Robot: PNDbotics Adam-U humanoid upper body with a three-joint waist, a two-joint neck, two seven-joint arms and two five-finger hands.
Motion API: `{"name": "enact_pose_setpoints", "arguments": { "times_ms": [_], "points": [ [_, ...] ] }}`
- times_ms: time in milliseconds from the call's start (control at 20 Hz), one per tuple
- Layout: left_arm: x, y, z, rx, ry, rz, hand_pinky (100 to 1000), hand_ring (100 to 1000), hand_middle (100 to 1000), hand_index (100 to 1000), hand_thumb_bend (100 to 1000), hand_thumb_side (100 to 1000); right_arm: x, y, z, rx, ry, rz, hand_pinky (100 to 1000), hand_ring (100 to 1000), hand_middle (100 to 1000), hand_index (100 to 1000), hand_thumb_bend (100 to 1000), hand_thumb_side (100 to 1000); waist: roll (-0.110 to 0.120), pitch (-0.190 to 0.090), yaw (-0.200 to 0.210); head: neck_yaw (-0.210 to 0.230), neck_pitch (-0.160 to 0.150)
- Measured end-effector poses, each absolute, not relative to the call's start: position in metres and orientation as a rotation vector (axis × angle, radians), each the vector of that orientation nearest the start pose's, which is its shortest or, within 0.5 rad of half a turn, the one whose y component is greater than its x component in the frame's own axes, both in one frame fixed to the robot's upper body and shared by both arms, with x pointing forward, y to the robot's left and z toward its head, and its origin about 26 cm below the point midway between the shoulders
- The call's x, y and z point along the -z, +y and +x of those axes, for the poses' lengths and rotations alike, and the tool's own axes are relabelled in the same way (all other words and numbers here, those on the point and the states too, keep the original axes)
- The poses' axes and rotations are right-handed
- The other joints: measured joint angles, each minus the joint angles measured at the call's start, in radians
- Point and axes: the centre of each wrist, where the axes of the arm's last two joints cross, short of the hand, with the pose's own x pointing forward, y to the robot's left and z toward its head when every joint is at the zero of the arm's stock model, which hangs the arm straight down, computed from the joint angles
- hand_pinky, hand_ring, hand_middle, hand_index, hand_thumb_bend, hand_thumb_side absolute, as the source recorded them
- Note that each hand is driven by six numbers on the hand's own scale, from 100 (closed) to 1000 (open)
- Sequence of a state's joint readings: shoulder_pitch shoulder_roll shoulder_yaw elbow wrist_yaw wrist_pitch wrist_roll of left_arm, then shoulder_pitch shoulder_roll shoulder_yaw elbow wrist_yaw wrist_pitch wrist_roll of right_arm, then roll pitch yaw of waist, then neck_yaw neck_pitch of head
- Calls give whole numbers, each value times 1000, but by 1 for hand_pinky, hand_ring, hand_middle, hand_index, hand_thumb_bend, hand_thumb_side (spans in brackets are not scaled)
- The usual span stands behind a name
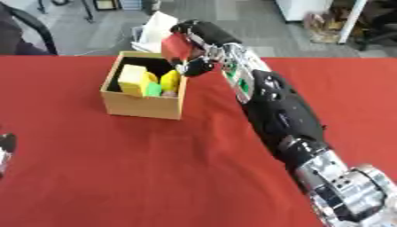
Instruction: Pick up objects on the table and place them in the box.
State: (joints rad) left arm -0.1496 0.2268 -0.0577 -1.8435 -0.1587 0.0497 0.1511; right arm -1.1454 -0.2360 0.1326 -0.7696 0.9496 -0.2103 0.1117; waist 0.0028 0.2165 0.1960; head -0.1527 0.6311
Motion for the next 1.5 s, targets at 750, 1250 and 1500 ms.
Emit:
{"name": "enact_pose_setpoints", "arguments": {
  "times_ms": [750, 1250, 1500],
  "points": [
    [-109, 252, 300, 234, -1950, 339, 629, 519, 498, 720, 376, 399, -204, -175, 507, -1393, -1740, -852, 774, 762, 912, 955, 233, 550, 0, 0, -1, -6, 0],
    [-109, 254, 299, 220, -1950, 351, 629, 521, 499, 720, 381, 398, -238, -186, 496, -1355, -1916, -834, 740, 736, 868, 955, 100, 355, 0, 0, -61, 32, 0],
    [-109, 256, 299, 203, -1948, 368, 629, 525, 502, 720, 384, 396, -262, -199, 481, -1282, -2019, -772, 701, 706, 811, 934, 100, 277, 0, 0, -79, 56, 0]
  ]
}}
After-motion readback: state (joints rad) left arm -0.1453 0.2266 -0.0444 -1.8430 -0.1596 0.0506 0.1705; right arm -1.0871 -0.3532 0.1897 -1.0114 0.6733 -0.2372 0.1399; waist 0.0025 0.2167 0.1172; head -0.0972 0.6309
